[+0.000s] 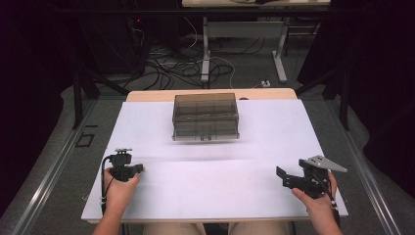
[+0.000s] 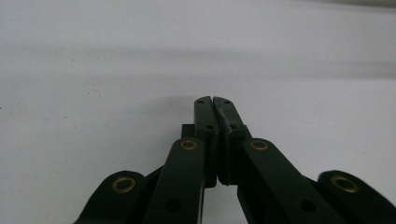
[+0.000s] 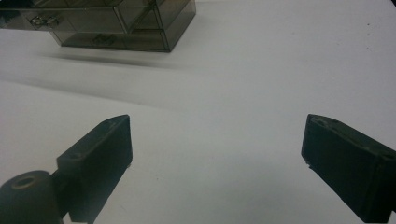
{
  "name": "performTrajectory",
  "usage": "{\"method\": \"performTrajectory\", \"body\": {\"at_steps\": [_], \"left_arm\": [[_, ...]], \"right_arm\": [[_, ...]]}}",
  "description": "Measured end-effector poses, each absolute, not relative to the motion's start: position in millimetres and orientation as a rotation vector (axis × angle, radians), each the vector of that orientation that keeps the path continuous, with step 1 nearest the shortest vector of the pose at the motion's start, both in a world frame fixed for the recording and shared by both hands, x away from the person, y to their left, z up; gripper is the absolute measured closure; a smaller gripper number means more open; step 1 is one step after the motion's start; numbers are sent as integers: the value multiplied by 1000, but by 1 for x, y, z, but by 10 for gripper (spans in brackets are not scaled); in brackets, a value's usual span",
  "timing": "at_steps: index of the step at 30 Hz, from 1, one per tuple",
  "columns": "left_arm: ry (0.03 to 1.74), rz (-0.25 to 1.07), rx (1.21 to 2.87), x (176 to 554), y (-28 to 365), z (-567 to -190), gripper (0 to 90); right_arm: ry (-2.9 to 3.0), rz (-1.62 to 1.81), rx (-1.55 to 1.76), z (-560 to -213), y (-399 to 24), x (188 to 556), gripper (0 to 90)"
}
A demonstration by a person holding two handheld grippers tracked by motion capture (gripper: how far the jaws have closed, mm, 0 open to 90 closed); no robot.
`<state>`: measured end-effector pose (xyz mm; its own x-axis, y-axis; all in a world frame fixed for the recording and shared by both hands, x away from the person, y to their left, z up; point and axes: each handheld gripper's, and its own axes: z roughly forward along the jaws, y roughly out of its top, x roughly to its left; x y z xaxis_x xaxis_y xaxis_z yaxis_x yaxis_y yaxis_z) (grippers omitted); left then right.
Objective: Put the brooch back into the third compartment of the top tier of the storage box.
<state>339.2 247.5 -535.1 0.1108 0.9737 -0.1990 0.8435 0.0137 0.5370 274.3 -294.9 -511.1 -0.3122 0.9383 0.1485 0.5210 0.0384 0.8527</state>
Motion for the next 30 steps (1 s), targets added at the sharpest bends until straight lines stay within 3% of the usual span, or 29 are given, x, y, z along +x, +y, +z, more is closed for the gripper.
{"method": "performTrajectory", "body": {"at_steps": [30], "left_arm": [[1701,300,1783,329,252,-526,900]], "right_arm": [[1847,1218,1469,-511,-296,275,84]]}}
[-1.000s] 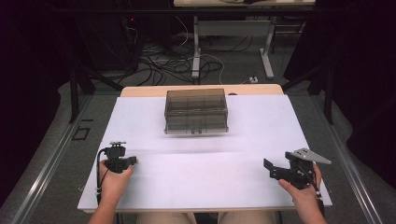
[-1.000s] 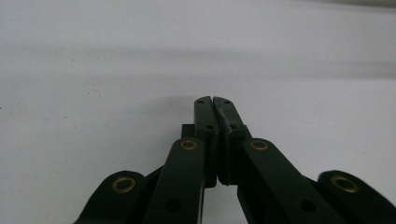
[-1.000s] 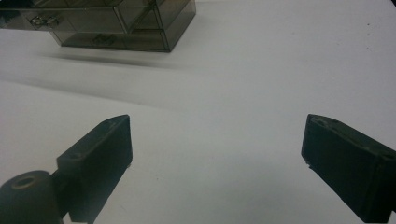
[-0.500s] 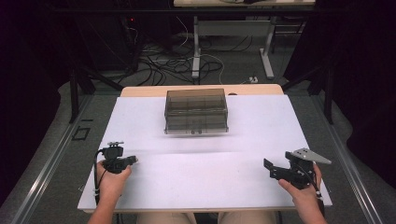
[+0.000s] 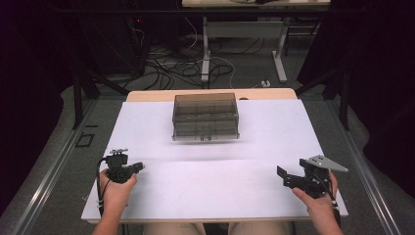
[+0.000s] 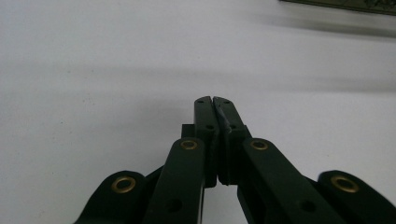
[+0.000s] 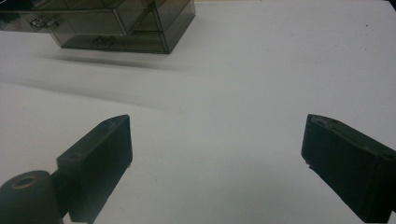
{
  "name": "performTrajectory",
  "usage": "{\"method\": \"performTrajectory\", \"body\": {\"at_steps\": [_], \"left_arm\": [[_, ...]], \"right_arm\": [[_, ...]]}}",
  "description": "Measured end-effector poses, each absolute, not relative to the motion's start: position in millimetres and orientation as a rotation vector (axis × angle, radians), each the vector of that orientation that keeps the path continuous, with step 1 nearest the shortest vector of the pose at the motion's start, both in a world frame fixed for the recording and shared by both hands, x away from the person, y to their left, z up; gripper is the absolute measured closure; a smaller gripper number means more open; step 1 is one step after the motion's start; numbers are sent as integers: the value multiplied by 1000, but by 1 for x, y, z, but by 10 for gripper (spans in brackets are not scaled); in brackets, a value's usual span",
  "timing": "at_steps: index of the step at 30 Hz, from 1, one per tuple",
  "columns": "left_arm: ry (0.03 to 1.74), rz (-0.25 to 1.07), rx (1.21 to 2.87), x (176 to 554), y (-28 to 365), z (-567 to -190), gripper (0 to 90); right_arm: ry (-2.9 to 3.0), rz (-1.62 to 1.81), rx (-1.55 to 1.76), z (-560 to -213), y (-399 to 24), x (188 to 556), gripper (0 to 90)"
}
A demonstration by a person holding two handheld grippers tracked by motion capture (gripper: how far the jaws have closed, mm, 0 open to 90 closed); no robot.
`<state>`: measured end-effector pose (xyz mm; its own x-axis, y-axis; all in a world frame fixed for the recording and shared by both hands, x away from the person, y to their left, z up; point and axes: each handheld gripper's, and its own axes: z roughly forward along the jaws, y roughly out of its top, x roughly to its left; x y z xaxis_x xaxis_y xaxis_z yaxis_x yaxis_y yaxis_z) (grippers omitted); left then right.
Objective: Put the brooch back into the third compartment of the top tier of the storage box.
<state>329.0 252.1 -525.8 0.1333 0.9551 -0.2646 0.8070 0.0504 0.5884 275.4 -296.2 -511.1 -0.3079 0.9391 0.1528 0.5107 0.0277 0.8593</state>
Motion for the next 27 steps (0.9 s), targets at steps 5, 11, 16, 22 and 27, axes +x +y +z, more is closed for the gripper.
{"method": "performTrajectory", "body": {"at_steps": [5,11,16,22,27], "left_arm": [[1683,326,1762,327,250,-525,900],[1642,341,1754,324,246,-521,900],[1600,359,1748,321,242,-517,900],[1556,362,1752,318,237,-513,900],[1532,380,1760,316,232,-511,900]], "right_arm": [[1848,1218,1467,-511,-297,275,84],[1848,1212,1455,-511,-298,276,84],[1849,1212,1454,-511,-298,276,84],[1852,1214,1453,-511,-298,276,87],[1853,1213,1454,-511,-298,276,87]]}}
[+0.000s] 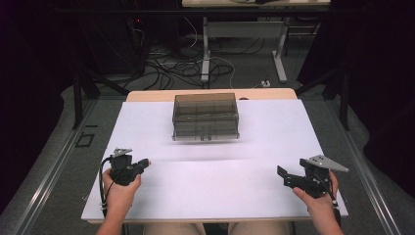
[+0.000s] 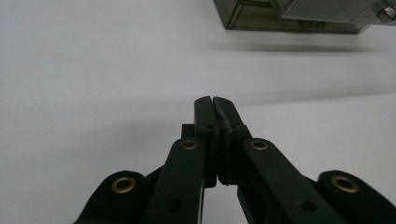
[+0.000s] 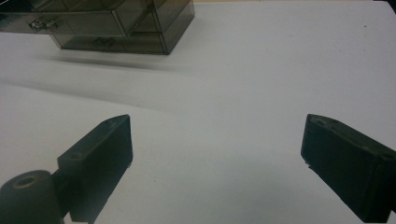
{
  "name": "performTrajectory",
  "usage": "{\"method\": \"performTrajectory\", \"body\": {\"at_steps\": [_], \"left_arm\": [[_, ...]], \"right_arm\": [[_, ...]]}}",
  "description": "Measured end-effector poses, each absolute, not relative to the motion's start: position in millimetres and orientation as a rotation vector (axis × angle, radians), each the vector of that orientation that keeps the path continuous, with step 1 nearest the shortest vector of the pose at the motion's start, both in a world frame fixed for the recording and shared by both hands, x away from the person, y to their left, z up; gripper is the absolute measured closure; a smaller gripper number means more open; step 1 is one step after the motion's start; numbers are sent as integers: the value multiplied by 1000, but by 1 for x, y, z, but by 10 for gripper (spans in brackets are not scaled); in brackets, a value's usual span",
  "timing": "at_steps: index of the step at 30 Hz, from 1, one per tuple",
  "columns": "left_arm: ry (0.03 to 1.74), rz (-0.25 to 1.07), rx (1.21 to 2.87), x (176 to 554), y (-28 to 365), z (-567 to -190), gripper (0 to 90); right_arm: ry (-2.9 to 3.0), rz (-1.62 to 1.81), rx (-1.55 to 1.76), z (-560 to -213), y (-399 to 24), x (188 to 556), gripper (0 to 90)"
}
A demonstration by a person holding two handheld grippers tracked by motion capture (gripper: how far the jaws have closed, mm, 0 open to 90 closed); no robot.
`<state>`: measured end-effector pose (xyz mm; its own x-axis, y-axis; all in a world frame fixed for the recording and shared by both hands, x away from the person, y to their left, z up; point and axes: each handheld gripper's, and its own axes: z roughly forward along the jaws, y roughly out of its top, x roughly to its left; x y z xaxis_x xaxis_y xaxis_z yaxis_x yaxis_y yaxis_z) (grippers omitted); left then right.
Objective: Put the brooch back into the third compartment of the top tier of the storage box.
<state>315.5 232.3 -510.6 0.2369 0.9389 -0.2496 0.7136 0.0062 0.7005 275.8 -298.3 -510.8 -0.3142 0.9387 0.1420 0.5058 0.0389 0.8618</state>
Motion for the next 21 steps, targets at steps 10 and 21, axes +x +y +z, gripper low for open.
{"method": "performTrajectory", "body": {"at_steps": [10,21], "left_arm": [[1481,381,1760,311,223,-506,900],[1429,365,1783,307,210,-503,900]], "right_arm": [[1844,1220,1450,-511,-298,276,87],[1847,1216,1449,-511,-298,276,87]]}}
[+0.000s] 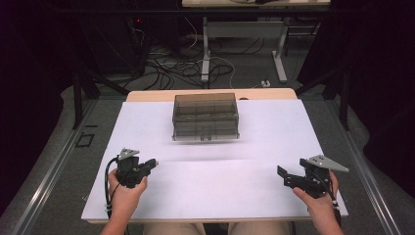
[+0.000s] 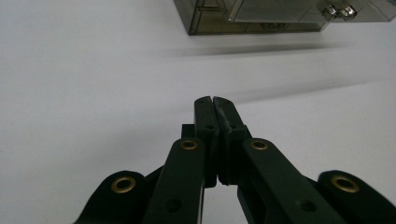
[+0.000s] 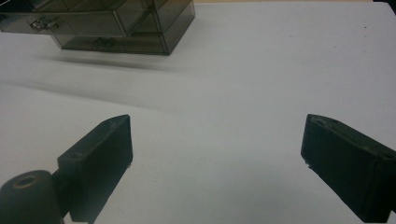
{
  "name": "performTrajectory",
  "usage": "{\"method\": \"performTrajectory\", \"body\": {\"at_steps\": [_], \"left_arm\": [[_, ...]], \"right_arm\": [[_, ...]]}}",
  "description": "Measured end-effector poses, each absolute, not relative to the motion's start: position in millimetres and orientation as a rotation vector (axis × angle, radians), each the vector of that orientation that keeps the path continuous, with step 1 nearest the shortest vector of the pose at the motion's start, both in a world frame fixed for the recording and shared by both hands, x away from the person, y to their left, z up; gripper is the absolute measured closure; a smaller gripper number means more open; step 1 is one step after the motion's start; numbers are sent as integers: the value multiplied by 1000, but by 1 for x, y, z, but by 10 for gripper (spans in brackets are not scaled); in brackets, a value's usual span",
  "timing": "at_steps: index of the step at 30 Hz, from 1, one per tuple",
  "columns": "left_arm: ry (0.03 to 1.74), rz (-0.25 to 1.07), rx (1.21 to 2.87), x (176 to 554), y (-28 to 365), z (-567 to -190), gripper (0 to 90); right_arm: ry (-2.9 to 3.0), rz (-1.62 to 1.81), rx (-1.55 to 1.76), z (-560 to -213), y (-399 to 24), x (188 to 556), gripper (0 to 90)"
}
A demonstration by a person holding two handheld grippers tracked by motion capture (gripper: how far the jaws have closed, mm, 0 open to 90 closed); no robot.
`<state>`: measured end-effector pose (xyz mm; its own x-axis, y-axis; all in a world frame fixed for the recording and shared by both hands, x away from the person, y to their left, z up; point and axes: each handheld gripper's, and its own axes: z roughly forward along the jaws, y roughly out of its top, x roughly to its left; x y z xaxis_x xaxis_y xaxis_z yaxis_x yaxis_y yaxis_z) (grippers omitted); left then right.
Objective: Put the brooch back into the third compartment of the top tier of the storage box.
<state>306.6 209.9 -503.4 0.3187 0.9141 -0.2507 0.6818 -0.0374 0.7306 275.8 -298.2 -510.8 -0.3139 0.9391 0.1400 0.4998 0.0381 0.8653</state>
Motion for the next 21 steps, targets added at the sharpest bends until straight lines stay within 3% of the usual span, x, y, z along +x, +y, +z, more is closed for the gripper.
{"method": "performTrajectory", "body": {"at_steps": [21], "left_arm": [[1331,350,1838,299,185,-499,900]], "right_arm": [[1848,1217,1449,-511,-298,276,87]]}}
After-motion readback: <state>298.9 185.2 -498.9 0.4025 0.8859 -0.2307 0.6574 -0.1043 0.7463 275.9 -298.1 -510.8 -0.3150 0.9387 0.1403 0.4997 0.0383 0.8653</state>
